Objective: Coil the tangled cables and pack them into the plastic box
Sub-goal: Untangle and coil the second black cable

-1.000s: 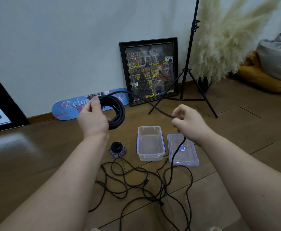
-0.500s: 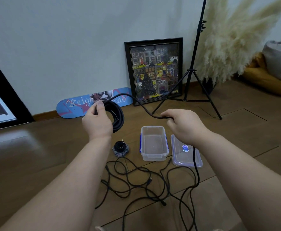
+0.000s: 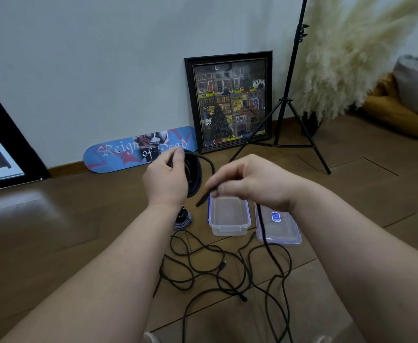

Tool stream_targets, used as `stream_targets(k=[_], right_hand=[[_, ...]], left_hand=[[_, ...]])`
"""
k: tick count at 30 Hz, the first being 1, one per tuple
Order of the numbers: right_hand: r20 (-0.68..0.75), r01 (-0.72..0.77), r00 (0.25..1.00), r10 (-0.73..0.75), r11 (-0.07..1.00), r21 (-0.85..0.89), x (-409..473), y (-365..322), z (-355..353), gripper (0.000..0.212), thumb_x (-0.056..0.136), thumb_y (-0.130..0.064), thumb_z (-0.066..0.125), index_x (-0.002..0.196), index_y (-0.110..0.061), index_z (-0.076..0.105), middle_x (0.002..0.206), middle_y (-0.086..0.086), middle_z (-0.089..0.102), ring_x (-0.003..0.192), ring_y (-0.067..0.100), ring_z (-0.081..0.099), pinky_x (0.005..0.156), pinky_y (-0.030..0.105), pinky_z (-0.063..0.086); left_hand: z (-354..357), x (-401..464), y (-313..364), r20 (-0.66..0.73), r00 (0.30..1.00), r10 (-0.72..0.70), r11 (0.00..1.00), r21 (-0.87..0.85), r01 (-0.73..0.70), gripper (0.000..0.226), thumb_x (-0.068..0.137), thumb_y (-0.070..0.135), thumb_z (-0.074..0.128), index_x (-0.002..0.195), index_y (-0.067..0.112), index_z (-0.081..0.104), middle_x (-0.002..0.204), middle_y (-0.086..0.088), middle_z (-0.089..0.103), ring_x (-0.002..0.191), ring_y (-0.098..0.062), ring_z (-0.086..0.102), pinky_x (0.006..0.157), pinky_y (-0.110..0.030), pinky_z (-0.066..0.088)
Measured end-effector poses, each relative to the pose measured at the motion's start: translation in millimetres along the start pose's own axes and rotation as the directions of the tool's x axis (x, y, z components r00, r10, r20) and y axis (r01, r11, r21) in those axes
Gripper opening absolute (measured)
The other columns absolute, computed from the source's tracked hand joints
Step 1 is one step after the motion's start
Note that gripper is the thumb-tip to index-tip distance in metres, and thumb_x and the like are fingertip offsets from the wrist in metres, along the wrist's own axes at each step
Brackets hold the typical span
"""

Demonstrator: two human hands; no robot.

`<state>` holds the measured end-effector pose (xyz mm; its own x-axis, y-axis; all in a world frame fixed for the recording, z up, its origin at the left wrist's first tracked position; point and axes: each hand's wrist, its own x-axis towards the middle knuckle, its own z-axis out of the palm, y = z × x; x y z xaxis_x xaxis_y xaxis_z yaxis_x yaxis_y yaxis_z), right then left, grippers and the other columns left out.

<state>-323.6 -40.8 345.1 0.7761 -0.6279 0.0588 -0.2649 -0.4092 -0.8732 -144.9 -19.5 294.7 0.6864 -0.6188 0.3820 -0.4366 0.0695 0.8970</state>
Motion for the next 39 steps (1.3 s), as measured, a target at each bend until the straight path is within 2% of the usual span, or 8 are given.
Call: stream_targets(k=[4, 9, 17, 21, 23, 26, 33, 39], right_hand=[[-0.252, 0.103, 0.967, -0.026, 0.95, 0.296, 7.4, 7.7, 5.4, 0.014, 0.091, 0.009, 0.054, 0.092, -0.004, 0.061, 0.081, 0.012, 0.068, 0.051, -0.004, 0.055, 0.051, 0.009, 0.04], [-0.44, 0.145, 0.895, -0.081, 0.983, 0.115, 18.5, 21.2, 8.5, 0.017, 0.087, -0.001, 0.066, 0.084, -0.018, 0.066, 0.084, 0.002, 0.066, 0.074, 0.008, 0.061, 0.076, 0.031, 0.055], [-0.623, 0.155, 0.767, -0.152, 0.987, -0.05, 26.6, 28.2, 16.0, 0.013, 0.082, -0.017, 0.075, 0.085, -0.024, 0.064, 0.085, -0.005, 0.064, 0.08, 0.012, 0.062, 0.08, 0.043, 0.054], [-0.709, 0.0, 0.669, -0.223, 0.954, -0.3, 28.5, 32.0, 19.3, 0.02, 0.083, -0.034, 0.073, 0.094, -0.021, 0.062, 0.095, -0.006, 0.054, 0.091, 0.016, 0.053, 0.078, 0.031, 0.045], [-0.682, -0.082, 0.695, -0.229, 0.917, -0.391, 25.9, 34.4, 18.9, 0.033, 0.089, -0.041, 0.064, 0.117, -0.022, 0.063, 0.111, -0.001, 0.051, 0.104, 0.02, 0.051, 0.082, 0.029, 0.041], [-0.574, -0.147, 0.807, -0.14, 0.893, -0.425, 20.4, 37.9, 19.1, 0.038, 0.1, -0.041, 0.043, 0.137, -0.031, 0.051, 0.115, 0.004, 0.061, 0.102, 0.027, 0.057, 0.084, 0.037, 0.048], [-0.602, -0.121, 0.798, -0.012, 0.976, -0.18, 24.6, 36.3, 17.4, 0.028, 0.102, -0.036, 0.039, 0.09, -0.022, 0.06, 0.072, -0.002, 0.06, 0.076, 0.025, 0.06, 0.065, 0.035, 0.047], [-0.69, -0.21, 0.724, -0.016, 0.947, -0.242, 28.4, 33.8, 24.3, 0.033, 0.105, -0.033, 0.032, 0.09, -0.017, 0.058, 0.085, 0.006, 0.063, 0.085, 0.029, 0.056, 0.066, 0.034, 0.035]], left_hand=[[13.6, -9.8, 9.0, 0.145, 0.989, -0.019, 0.993, -0.11, 0.036, 0.023, 0.099, 0.031, 0.055, 0.108, 0.021, 0.073, 0.102, 0.003, 0.072, 0.1, -0.013, 0.063, 0.089, -0.029, 0.05], [21.0, -15.8, 10.4, 0.242, 0.969, -0.057, 0.968, -0.223, 0.113, 0.024, 0.084, 0.05, 0.053, 0.088, 0.037, 0.074, 0.093, 0.005, 0.074, 0.09, -0.017, 0.065, 0.087, -0.046, 0.053], [28.2, -25.6, 21.8, 0.236, 0.969, -0.077, 0.942, -0.301, 0.149, 0.019, 0.101, 0.024, 0.052, 0.103, 0.019, 0.07, 0.071, -0.003, 0.056, 0.078, -0.025, 0.05, 0.041, -0.014, 0.039], [30.4, -25.2, 24.3, 0.186, 0.982, -0.023, 0.94, -0.33, 0.084, 0.027, 0.1, 0.026, 0.054, 0.109, 0.009, 0.072, 0.095, -0.028, 0.067, 0.093, -0.05, 0.058, 0.066, -0.04, 0.055], [28.2, -24.0, 25.0, 0.145, 0.989, -0.014, 0.94, -0.335, 0.062, 0.025, 0.1, 0.025, 0.055, 0.11, 0.009, 0.072, 0.095, -0.007, 0.073, 0.091, -0.02, 0.068, 0.086, -0.034, 0.054], [25.4, -20.6, 21.9, 0.114, 0.993, -0.018, 0.947, -0.316, 0.053, 0.02, 0.1, 0.024, 0.056, 0.105, 0.016, 0.073, 0.089, 0.018, 0.068, 0.084, 0.008, 0.062, 0.08, -0.013, 0.048], [21.5, -21.6, 16.6, 0.105, 0.994, 0.02, 0.963, -0.268, 0.009, 0.015, 0.1, 0.025, 0.054, 0.098, 0.029, 0.069, 0.084, 0.025, 0.065, 0.078, 0.018, 0.059, 0.073, -0.005, 0.045], [32.6, -28.0, 23.2, 0.097, 0.995, -0.025, 0.931, -0.36, 0.058, 0.023, 0.101, 0.024, 0.052, 0.104, 0.016, 0.073, 0.094, 0.003, 0.073, 0.09, -0.01, 0.066, 0.083, -0.023, 0.052]])
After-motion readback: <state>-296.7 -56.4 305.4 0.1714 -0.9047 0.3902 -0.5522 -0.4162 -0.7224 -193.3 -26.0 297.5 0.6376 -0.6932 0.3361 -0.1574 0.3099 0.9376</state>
